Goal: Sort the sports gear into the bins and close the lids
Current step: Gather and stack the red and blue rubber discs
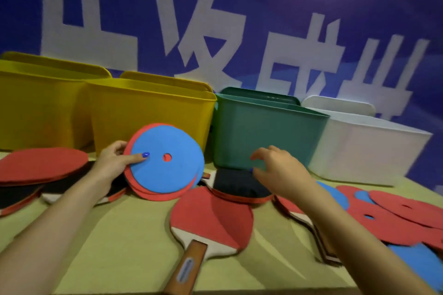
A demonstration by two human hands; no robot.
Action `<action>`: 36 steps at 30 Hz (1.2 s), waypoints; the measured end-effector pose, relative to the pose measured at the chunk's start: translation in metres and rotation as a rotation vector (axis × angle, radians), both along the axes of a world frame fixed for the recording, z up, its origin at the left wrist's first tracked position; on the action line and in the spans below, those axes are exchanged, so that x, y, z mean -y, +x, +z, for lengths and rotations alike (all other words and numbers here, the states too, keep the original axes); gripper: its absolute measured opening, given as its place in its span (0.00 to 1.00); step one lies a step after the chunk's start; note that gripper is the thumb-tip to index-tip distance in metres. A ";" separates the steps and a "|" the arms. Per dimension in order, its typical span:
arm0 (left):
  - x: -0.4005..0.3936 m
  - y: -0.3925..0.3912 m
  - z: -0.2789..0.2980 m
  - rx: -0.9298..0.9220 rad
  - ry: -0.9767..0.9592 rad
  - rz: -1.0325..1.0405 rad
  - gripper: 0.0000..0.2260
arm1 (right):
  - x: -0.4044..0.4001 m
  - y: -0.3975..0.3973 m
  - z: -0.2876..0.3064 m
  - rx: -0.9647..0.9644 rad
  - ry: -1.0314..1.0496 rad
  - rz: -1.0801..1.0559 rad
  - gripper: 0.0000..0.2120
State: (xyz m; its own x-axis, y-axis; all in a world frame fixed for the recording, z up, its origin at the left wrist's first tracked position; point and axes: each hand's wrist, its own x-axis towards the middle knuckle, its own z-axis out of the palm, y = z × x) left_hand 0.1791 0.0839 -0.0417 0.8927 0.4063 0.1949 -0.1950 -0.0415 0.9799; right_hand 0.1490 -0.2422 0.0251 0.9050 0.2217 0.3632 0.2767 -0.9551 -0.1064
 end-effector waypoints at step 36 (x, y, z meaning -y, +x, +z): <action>-0.001 0.009 -0.005 -0.058 -0.013 -0.042 0.16 | -0.076 0.015 0.027 0.149 0.577 0.016 0.12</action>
